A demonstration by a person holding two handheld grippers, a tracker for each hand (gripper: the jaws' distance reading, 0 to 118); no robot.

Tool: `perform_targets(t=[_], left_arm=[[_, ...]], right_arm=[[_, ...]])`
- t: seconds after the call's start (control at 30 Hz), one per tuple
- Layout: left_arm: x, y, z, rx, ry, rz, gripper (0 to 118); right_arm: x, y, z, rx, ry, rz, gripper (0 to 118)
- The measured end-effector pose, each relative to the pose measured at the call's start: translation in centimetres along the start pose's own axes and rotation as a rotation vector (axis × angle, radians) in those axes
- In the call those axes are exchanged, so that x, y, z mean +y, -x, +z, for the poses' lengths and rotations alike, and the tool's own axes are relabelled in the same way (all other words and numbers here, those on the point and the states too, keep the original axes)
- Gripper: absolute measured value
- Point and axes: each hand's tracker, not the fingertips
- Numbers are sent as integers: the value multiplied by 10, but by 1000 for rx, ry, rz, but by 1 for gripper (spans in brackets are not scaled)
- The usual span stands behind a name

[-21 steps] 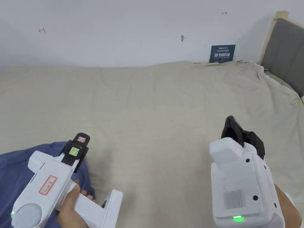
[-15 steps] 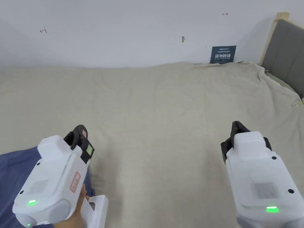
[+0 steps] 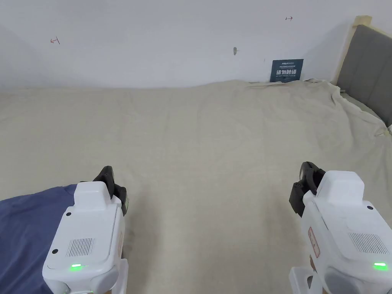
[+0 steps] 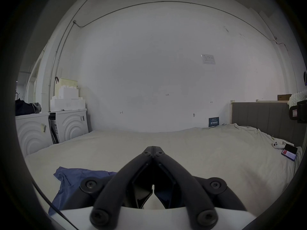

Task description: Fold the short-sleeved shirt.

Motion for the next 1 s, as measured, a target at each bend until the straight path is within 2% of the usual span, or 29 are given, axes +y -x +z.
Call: perform_targets(t=[1.0], left_arm=[[4,3,1,0,-7,10,0]], right_arm=[[3,1,4,18,-9,7,0]])
